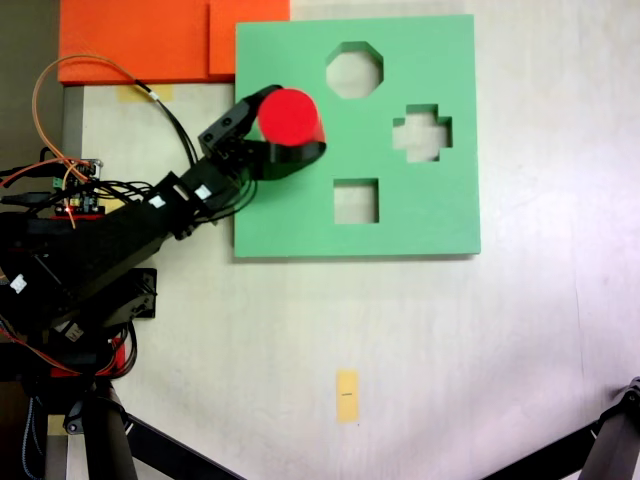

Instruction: Put the cylinder block into the corresponding hole

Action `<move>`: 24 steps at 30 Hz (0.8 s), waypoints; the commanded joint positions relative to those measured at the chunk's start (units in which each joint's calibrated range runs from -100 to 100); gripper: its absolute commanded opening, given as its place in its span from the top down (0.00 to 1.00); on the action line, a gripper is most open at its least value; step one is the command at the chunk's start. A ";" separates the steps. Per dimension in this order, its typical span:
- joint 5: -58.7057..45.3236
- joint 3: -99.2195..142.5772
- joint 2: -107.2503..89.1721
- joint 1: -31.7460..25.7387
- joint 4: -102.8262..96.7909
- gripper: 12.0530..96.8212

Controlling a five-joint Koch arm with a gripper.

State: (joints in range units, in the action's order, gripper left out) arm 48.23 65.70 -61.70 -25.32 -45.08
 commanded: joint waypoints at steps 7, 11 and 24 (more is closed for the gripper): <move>-0.29 1.99 -0.04 -1.71 -1.96 0.69; -0.29 2.09 4.71 -1.95 -4.65 0.69; -0.29 -3.49 22.03 -2.64 -9.95 0.69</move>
State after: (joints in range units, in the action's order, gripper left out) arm 48.13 64.82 -40.49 -27.62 -48.90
